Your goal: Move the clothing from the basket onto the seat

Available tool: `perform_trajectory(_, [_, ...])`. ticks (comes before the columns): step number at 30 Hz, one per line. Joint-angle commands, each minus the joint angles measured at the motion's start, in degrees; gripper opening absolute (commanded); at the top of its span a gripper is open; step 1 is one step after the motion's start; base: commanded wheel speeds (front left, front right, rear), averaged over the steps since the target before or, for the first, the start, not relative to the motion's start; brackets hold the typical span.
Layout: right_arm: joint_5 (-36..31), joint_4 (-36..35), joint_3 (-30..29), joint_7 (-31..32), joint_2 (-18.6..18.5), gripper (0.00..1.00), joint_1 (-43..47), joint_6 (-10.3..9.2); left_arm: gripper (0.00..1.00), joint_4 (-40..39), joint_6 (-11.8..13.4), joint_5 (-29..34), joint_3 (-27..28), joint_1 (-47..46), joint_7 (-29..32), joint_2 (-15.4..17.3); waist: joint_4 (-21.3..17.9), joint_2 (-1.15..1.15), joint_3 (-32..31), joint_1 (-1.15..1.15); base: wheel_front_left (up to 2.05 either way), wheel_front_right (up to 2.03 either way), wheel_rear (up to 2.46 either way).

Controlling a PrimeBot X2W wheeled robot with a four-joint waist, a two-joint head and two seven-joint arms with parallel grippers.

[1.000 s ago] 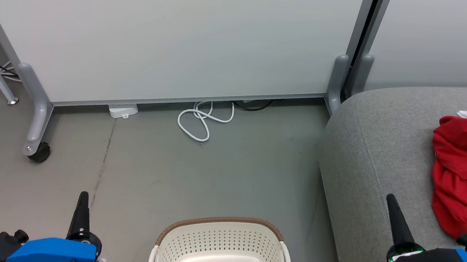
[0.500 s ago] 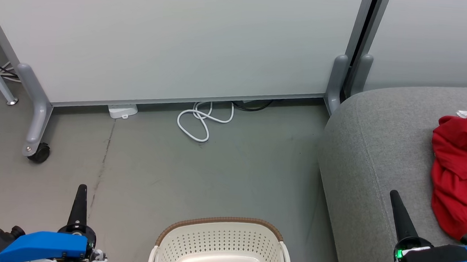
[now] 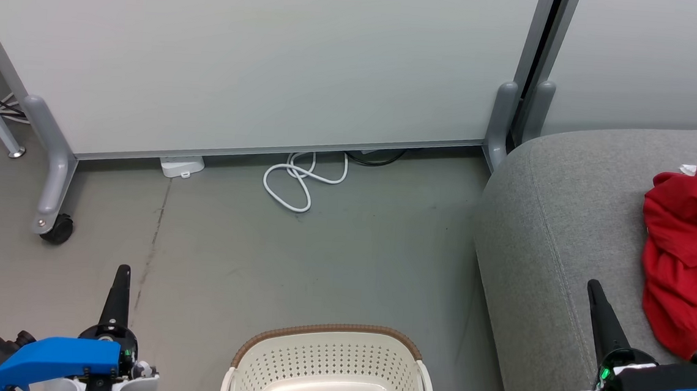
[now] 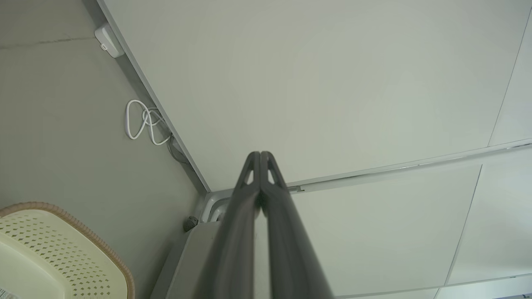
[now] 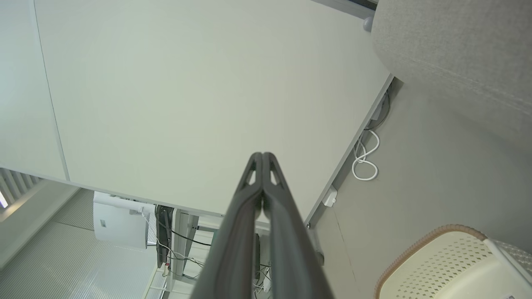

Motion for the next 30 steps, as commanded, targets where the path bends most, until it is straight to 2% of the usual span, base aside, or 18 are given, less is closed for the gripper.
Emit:
perform_trajectory(1, [1.8,0.0,-0.2,0.3,-0.3,0.0,-1.2,0.02,0.0,-0.5,-0.5,-1.4,0.5,-1.2,0.4,0.0,0.0,0.0,0.0,0.0,0.0,0.0,0.0])
perform_trajectory(10, [6.0,0.4,-0.7,1.0,-0.2,0.0,-1.6,0.02,0.0,-0.7,-0.5,-5.1,0.9,-1.7,1.5,-0.1,-0.1,0.0,0.0,0.0,0.0,0.0,0.0])
perform_trajectory(11, [8.2,0.6,-1.0,1.5,-0.1,0.0,-1.9,0.02,0.0,-0.8,-0.6,-7.1,1.1,-2.0,2.1,-0.1,-0.1,0.0,-0.1,0.0,0.0,0.0,0.0])
perform_trajectory(30, [15.1,1.3,-1.7,2.5,0.0,0.0,-2.4,0.02,0.0,-1.2,-0.6,-13.2,1.6,-2.8,3.9,-0.3,-0.3,0.0,-0.1,0.0,0.0,0.0,0.0])
